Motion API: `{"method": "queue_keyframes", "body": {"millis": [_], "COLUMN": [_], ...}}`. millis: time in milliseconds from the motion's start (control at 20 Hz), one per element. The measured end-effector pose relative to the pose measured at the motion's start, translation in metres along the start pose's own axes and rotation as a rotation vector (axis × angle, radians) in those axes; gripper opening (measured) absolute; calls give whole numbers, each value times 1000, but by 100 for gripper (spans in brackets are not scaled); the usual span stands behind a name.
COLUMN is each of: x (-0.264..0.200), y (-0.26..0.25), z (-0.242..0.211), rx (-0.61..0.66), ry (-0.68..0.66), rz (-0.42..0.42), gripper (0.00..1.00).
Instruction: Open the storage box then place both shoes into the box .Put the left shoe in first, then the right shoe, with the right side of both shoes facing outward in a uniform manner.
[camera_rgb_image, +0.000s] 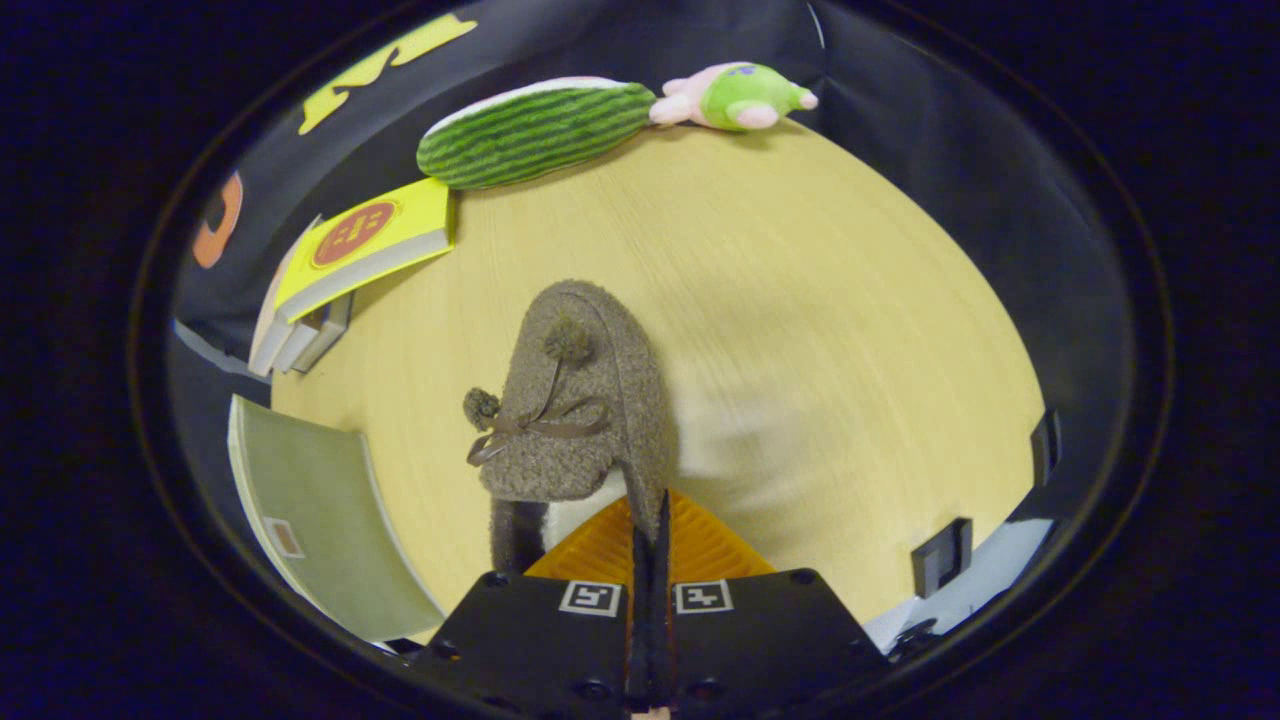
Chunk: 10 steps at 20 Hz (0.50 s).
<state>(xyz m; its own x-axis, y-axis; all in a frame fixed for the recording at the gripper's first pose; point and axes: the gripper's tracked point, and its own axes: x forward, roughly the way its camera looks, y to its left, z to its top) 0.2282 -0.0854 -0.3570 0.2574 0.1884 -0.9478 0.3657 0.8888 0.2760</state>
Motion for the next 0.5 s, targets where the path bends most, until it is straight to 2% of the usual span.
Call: {"method": "queue_keyframes", "body": {"millis": [100, 300, 500], "x": [-17, -62, -113], "y": [13, 19, 59], "z": [-6, -9, -25], "rx": [31, -46, -75], "ry": [17, -46, -81], "rz": [60, 9, 57], "gripper": [6, 6, 6]}}
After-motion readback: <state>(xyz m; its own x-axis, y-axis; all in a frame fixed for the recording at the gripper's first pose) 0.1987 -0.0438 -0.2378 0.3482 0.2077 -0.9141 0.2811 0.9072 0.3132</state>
